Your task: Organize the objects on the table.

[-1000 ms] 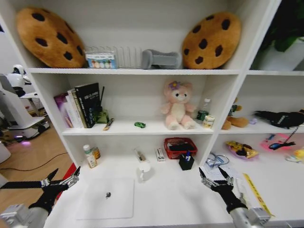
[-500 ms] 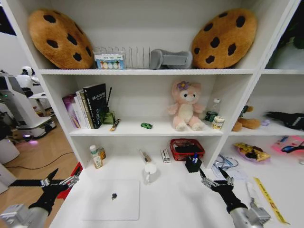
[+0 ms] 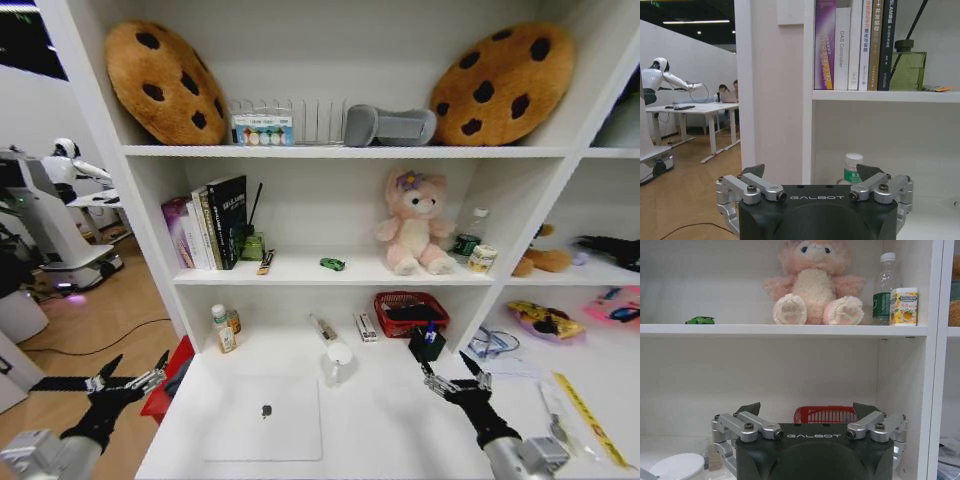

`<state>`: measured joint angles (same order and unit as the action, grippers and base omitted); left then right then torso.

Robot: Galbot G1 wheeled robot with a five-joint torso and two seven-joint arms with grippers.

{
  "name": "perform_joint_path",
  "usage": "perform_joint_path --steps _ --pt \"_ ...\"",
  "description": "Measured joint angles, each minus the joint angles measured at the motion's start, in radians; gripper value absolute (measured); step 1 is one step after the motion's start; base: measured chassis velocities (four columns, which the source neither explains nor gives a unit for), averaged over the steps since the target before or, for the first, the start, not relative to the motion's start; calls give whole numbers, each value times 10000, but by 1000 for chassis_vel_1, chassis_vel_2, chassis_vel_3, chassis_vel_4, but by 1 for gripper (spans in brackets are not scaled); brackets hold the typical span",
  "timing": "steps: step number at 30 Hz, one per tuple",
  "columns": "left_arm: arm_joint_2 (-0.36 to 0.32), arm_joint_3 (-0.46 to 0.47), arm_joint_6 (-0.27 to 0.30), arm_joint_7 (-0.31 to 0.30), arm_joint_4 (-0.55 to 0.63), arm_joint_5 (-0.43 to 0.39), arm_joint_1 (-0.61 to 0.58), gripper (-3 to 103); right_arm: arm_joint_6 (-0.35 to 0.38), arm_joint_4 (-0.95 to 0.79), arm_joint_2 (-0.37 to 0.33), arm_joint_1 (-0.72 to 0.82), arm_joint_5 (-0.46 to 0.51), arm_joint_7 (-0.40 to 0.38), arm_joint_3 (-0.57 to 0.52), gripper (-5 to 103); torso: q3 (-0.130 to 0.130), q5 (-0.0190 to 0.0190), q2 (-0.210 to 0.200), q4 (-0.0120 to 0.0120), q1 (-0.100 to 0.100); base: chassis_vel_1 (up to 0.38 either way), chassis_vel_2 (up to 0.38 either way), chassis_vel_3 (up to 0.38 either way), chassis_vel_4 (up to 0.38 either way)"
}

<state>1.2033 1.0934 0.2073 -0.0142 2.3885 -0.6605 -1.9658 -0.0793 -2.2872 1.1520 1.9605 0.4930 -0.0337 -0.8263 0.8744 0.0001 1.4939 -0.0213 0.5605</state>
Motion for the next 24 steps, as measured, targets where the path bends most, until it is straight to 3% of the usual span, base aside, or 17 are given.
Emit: perform_joint_path --steps 10,24 --pt "0 -2 0 2 0 0 0 100 0 0 0 0 0 0 0 100 1 -4 0 -1 1 -22 -18 22 17" --pt "0 -2 1 -1 0 0 1 100 0 0 0 -1 -1 0 0 100 1 1 -1 -1 1 150 -149 -161 160"
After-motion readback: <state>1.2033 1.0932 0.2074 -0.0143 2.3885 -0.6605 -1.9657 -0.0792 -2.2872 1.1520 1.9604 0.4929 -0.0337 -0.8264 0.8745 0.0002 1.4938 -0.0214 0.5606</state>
